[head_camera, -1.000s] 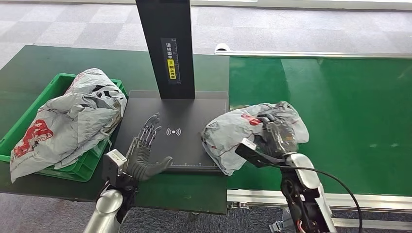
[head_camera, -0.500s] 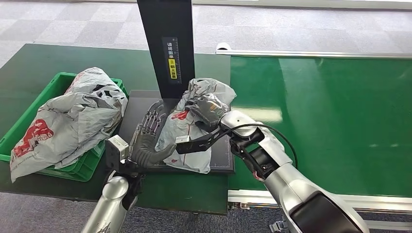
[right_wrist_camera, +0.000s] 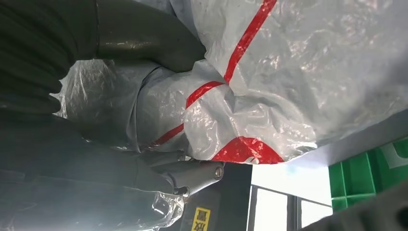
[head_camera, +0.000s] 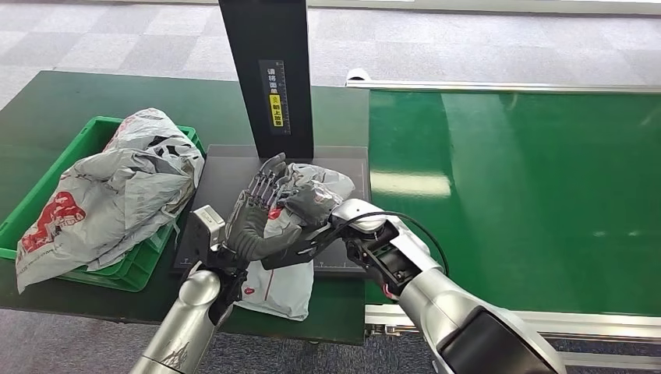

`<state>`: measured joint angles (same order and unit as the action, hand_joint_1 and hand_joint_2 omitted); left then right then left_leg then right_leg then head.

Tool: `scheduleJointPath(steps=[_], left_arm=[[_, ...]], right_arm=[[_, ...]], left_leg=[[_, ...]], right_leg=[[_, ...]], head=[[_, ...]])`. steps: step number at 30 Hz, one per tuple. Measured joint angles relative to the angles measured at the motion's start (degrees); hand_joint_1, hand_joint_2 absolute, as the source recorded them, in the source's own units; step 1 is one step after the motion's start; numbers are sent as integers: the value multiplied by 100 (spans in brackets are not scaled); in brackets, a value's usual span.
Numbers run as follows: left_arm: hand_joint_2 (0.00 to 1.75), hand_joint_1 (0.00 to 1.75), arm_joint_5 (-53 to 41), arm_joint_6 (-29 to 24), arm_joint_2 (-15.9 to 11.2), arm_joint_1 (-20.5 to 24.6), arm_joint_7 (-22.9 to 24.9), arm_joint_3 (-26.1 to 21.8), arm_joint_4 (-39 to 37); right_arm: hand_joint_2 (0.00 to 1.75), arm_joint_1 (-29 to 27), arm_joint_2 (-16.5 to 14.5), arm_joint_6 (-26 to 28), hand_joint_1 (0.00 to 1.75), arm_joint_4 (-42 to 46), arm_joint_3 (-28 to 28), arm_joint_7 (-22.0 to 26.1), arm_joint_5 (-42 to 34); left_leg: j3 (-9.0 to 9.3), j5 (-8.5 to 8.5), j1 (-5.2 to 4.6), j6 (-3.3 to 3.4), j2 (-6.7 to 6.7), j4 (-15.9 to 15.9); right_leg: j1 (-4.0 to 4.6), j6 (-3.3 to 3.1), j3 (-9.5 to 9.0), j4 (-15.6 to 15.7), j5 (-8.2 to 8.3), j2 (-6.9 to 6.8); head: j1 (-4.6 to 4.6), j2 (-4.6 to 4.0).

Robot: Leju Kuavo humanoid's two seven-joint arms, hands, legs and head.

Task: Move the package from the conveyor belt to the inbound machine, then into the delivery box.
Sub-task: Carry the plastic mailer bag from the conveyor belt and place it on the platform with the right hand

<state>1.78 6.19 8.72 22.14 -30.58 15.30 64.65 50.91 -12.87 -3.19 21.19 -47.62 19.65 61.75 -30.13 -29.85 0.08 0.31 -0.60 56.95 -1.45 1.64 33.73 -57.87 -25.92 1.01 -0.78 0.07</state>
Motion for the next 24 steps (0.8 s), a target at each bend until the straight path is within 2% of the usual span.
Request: scheduleJointPath(steps=[6,10,13,17,21,24], left_arm=[[175,0,15,0,-5,25,0,43,-81],[175,0,38,-9,-28,66,10,40,-142],[175,0,49,-19,-53,71,22,36,-151],[175,0,49,-38,-81,-2,69,34,-110],[175,0,49,-13,-91,-34,124,34,-90],[175,0,48,-11,-84,-32,146,36,-90]], right_arm=[[175,-21,-34,-79,175,-121,-23,-158,-85],[175,-90,-49,16,175,-189,-16,-643,-214],[175,-111,-21,431,175,-220,96,-1186,-413],[175,-111,112,1079,175,-230,589,-1783,-935],[175,-194,238,1182,175,-230,1242,-1995,-1349],[175,-305,285,1314,175,-239,1589,-2305,-1307]], left_leg=[[-1,0,0,0,0,0],[-1,0,-1,0,0,0],[-1,0,-1,0,-2,0],[-1,0,-1,0,-1,1],[-2,0,-2,0,-3,1],[-4,-1,-2,0,-2,1]], right_leg=[[-1,0,0,0,0,0],[-1,0,0,0,0,0],[-1,0,0,0,0,-2],[-1,0,0,1,0,-1],[-2,0,0,1,0,-2],[-1,0,3,1,0,-2]], head=[[2,0],[1,0],[0,0],[1,0],[1,0],[1,0]])
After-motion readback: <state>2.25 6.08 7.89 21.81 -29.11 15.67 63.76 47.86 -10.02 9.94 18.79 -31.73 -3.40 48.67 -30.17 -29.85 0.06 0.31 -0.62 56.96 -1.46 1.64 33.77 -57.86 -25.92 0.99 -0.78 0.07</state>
